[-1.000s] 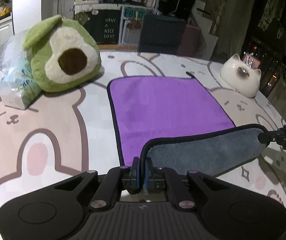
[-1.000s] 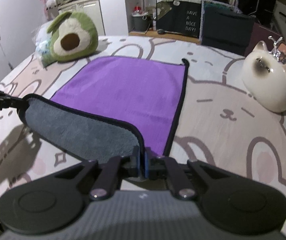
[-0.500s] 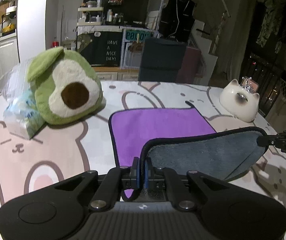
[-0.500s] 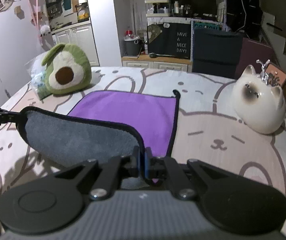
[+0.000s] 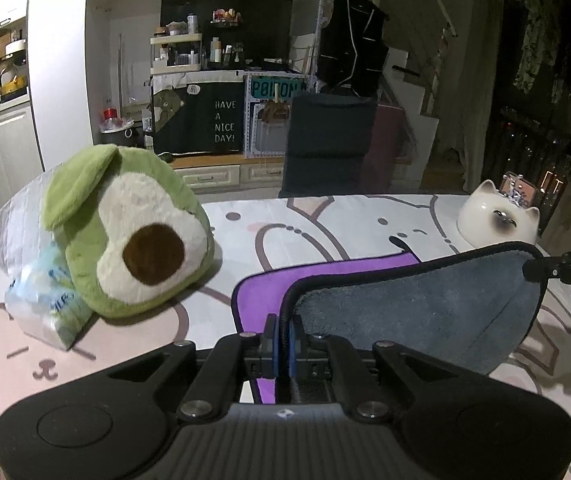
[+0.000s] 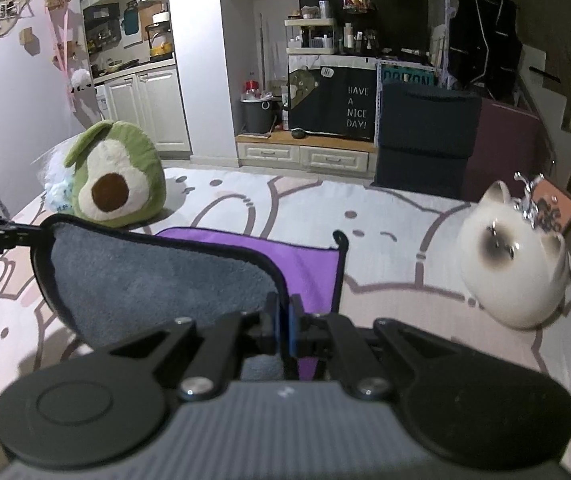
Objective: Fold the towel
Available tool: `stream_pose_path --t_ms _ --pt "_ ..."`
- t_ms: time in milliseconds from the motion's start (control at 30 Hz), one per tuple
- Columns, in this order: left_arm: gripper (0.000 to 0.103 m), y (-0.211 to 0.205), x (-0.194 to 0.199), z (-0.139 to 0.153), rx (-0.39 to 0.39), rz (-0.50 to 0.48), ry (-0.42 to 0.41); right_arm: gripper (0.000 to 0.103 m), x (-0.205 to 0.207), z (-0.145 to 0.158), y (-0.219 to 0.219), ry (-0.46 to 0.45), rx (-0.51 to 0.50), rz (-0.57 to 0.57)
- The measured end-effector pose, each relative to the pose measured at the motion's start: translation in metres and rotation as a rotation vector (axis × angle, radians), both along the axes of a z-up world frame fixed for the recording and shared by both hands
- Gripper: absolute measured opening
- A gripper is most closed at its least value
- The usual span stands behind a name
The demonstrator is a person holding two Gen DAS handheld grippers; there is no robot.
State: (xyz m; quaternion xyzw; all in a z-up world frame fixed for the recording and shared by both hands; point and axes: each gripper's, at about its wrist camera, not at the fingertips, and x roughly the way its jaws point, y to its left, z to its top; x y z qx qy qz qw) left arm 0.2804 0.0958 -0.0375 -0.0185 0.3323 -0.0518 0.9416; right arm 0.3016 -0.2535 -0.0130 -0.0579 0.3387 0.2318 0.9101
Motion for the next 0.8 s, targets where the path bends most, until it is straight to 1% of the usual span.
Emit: stream_pose_path --t_ms 433,800 --pt "0.005 0.005 0.058 -0.006 0.029 -0.003 -0.005 0.005 0.05 -0.01 0.01 0.004 0.007 -0.037" --pt "0.005 0.008 0.1 -0.026 0.055 0.013 0.023 0.005 0.086 -0.023 0.024 0.011 -0.012 -0.039"
